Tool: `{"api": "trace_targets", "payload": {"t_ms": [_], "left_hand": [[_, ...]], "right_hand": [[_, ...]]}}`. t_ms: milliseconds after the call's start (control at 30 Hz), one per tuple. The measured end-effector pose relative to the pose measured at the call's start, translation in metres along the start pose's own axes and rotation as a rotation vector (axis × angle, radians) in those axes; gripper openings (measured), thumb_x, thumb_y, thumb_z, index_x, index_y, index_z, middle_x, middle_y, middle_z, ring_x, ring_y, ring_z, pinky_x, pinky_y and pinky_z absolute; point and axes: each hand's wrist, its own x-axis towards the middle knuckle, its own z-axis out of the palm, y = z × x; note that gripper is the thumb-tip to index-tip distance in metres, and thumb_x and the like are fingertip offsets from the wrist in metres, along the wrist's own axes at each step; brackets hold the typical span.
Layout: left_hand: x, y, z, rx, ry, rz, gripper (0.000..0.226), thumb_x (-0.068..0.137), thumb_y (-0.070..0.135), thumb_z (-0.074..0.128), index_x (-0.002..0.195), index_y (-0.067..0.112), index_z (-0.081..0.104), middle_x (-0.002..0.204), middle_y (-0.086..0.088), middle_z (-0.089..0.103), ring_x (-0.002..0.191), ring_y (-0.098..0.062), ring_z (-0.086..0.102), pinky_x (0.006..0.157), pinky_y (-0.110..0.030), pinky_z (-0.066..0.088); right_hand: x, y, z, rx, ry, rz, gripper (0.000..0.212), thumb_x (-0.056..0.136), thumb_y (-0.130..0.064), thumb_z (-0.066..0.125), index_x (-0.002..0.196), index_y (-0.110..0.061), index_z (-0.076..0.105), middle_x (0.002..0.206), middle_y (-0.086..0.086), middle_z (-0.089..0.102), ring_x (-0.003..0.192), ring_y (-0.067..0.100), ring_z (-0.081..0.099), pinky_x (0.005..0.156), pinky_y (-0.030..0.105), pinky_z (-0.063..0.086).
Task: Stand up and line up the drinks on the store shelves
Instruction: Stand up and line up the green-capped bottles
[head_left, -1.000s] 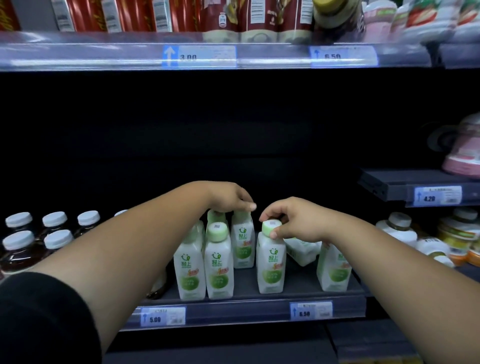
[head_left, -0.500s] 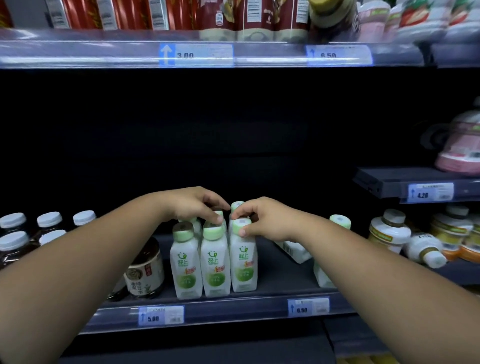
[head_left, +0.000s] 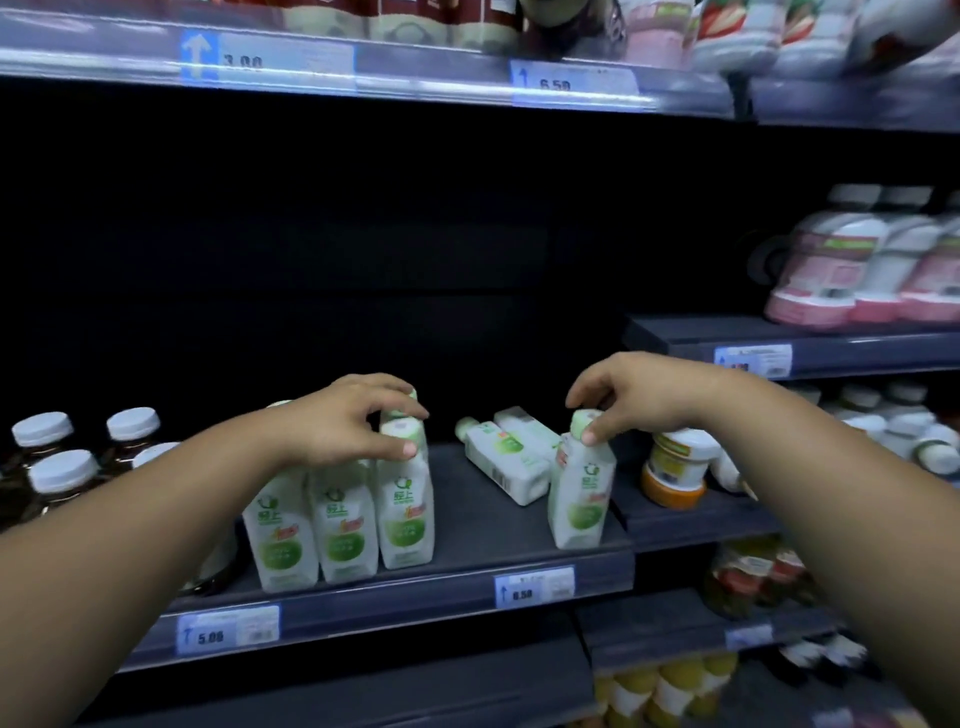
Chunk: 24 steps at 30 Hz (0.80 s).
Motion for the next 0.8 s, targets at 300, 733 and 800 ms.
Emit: {"api": "trace_targets", "payload": {"t_ms": [300, 733, 800], "left_hand": [[-0.004, -0.001, 0.007, 0.032, 0.045, -0.040, 0.061, 0.060, 0.066, 0.069, 0.120, 0.057, 0.056, 0.148, 0.020, 0.033, 0.141, -0.009, 0.022, 0.114, -0.035, 0.023], [-0.005, 0.000, 0.008, 0.133, 0.076, -0.040, 0.072, 0.065, 0.048, 0.085, 0.129, 0.055, 0.054, 0.152, 0.016, 0.033, 0.141, -0.012, 0.023, 0.115, -0.041, 0.025], [-0.003, -0.003, 0.009, 0.139, 0.074, -0.028, 0.072, 0.064, 0.051, 0.085, 0.128, 0.056, 0.053, 0.152, 0.017, 0.032, 0.140, -0.012, 0.024, 0.114, -0.041, 0.026]], "right_hand": [[0.016, -0.010, 0.022, 0.092, 0.055, -0.124, 0.028, 0.082, -0.021, 0.081, 0.109, -0.024, 0.072, 0.099, -0.010, 0.069, 0.092, 0.012, 0.068, 0.080, 0.030, 0.058], [0.049, -0.088, 0.046, 0.156, -0.038, -0.309, 0.032, 0.083, -0.036, 0.080, 0.112, -0.031, 0.071, 0.093, -0.019, 0.064, 0.086, -0.004, 0.060, 0.073, 0.014, 0.044], [0.053, -0.072, 0.043, 0.272, -0.082, -0.243, 0.040, 0.078, -0.042, 0.083, 0.115, -0.034, 0.069, 0.100, -0.014, 0.069, 0.093, 0.003, 0.065, 0.082, 0.022, 0.052]]}}
